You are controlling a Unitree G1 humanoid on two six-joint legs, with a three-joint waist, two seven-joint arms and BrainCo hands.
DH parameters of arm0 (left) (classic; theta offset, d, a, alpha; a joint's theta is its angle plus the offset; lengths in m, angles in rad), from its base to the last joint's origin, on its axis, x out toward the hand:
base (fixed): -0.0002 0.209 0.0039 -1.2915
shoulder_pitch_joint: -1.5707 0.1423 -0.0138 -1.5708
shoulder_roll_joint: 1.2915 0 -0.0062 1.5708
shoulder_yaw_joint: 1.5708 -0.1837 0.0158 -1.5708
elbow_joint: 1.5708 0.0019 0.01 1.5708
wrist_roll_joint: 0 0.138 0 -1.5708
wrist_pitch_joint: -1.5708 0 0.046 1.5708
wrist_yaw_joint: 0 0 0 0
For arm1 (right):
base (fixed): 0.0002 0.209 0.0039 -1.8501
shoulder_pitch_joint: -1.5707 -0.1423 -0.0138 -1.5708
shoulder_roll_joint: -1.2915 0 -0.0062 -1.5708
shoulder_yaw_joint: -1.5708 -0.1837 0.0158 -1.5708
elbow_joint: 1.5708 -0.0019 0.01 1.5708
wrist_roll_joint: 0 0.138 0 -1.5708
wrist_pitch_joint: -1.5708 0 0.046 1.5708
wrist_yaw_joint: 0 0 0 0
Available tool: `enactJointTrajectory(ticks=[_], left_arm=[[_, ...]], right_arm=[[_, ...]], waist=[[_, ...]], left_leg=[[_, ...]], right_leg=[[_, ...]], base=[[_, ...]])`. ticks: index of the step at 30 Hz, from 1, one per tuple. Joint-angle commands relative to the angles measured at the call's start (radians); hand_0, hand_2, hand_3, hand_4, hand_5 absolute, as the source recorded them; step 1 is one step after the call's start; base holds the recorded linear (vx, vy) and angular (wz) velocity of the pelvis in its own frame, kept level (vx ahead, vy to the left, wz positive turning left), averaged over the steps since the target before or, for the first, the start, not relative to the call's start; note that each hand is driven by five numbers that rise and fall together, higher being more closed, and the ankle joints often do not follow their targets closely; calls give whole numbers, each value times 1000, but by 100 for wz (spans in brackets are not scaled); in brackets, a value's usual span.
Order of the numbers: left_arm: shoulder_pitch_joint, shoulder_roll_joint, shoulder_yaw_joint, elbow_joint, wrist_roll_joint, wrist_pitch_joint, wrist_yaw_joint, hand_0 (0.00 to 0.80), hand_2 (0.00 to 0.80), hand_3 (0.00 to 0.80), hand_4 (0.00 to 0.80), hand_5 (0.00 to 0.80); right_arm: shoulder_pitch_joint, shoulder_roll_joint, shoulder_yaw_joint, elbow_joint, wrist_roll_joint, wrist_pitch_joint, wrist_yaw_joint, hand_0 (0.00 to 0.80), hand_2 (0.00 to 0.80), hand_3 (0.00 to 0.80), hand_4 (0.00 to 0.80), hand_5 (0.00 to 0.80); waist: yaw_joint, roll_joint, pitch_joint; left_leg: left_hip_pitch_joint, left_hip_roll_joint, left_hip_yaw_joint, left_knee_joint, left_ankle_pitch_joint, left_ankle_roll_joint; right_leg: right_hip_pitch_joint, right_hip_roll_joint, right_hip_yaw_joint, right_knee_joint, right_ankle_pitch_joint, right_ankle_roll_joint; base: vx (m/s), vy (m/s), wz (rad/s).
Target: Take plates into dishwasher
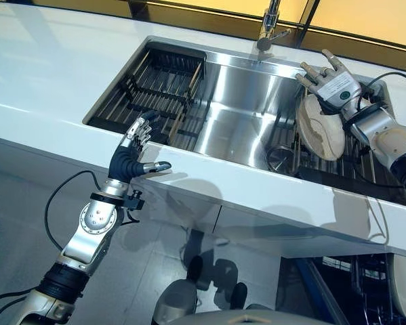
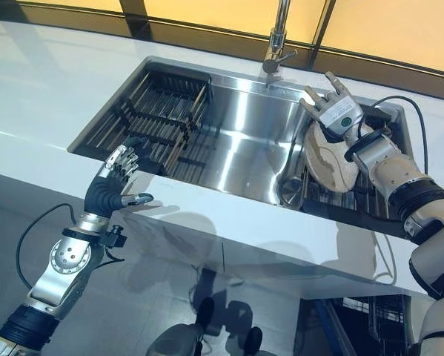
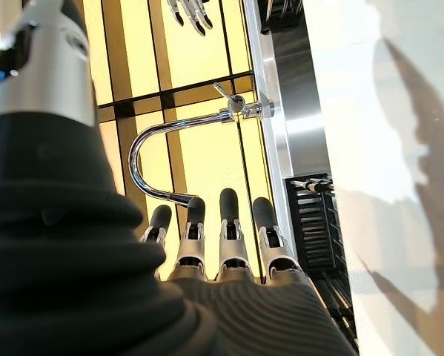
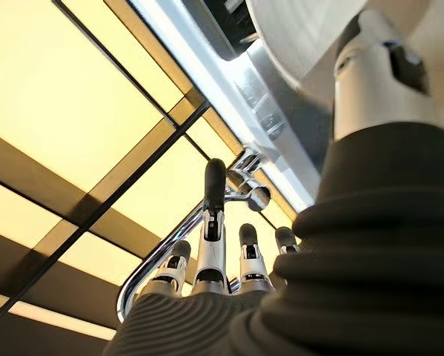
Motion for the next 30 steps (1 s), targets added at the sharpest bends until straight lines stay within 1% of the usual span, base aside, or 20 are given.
enactJointTrajectory(ticks=[1,2,3,4,5,7,11,20,21,22,23,27,30], left_arm=[[-86,24,-31,-8,-7,-75,17,0,0,0,0,0],[-89,25,-32,-6,-9,-76,17,0,0,0,0,0],[-91,26,-33,-6,-9,-76,18,0,0,0,0,0],[-93,27,-34,-8,-8,-76,20,0,0,0,0,0],[-93,28,-34,-9,-8,-77,22,0,0,0,0,0],[-92,31,-35,-8,-8,-82,22,0,0,0,0,0],[-95,38,-36,-5,-13,-85,20,0,0,0,0,0],[-82,35,-29,-10,-12,-82,5,0,0,0,0,0],[-81,35,-28,-13,-12,-79,4,0,0,0,0,0],[-80,34,-29,-15,-10,-77,6,0,0,0,0,0],[-80,32,-31,-16,-6,-75,9,0,0,0,0,0],[-75,24,-24,-25,-5,-64,8,0,0,0,0,0],[-83,15,-21,-28,0,-51,13,0,0,0,0,0]], right_arm=[[-188,-47,116,8,-26,8,4,0,0,0,0,0],[-189,-42,121,12,-38,2,9,0,0,0,0,0],[-190,-41,124,14,-47,-2,14,122,122,122,122,122],[-191,-41,132,14,-61,-5,21,474,474,474,474,474],[-192,-41,135,12,-62,-6,25,800,800,800,800,800],[-197,-45,147,4,-55,-6,38,800,800,800,800,800],[-203,-49,159,13,-57,-14,24,800,800,800,800,800],[-197,-60,148,22,-17,-7,30,800,800,800,800,800],[-195,-61,144,26,1,-2,27,696,696,696,696,696],[-190,-60,136,31,12,5,24,449,449,449,449,449],[-185,-58,126,36,32,17,23,0,0,0,0,0],[-155,-49,71,66,175,94,45,0,0,0,0,0],[-130,-36,15,104,227,121,57,0,0,0,0,0]], waist=[[10,-10,-18],[11,-10,-16],[12,-10,-15],[12,-10,-13],[12,-10,-12],[13,-11,-10],[13,-13,-9],[11,-18,-23],[10,-18,-25],[9,-18,-26],[8,-18,-28],[3,-15,-33],[-3,-10,-33]], left_leg=[[29,-32,-2,1,-96,34],[28,-32,-2,1,-95,34],[28,-32,-2,1,-95,34],[26,-32,-1,1,-94,34],[25,-32,-1,1,-94,34],[22,-32,0,1,-93,34],[21,-32,0,1,-92,33],[31,-32,1,1,-94,31],[34,-32,2,1,-95,31],[36,-31,3,1,-96,31],[39,-31,4,1,-97,32],[47,-30,9,1,-100,31],[52,-30,13,1,-102,32]], right_leg=[[-50,25,-9,8,11,-10],[-51,25,-9,8,12,-10],[-51,25,-10,8,12,-10],[-53,25,-10,8,13,-10],[-53,24,-11,8,13,-10],[-56,24,-12,8,14,-10],[-58,23,-15,8,16,-9],[-48,24,-15,8,15,-11],[-46,24,-14,8,14,-11],[-44,24,-13,8,13,-11],[-42,24,-12,8,13,-11],[-36,25,-7,8,14,-11],[-33,26,1,8,15,-11]], base=[[0,0,0],[0,0,0],[0,0,0],[0,0,0],[0,0,0],[0,0,0],[0,0,0],[0,0,0],[0,0,0],[0,0,0],[0,0,0],[0,0,0],[0,0,0]])
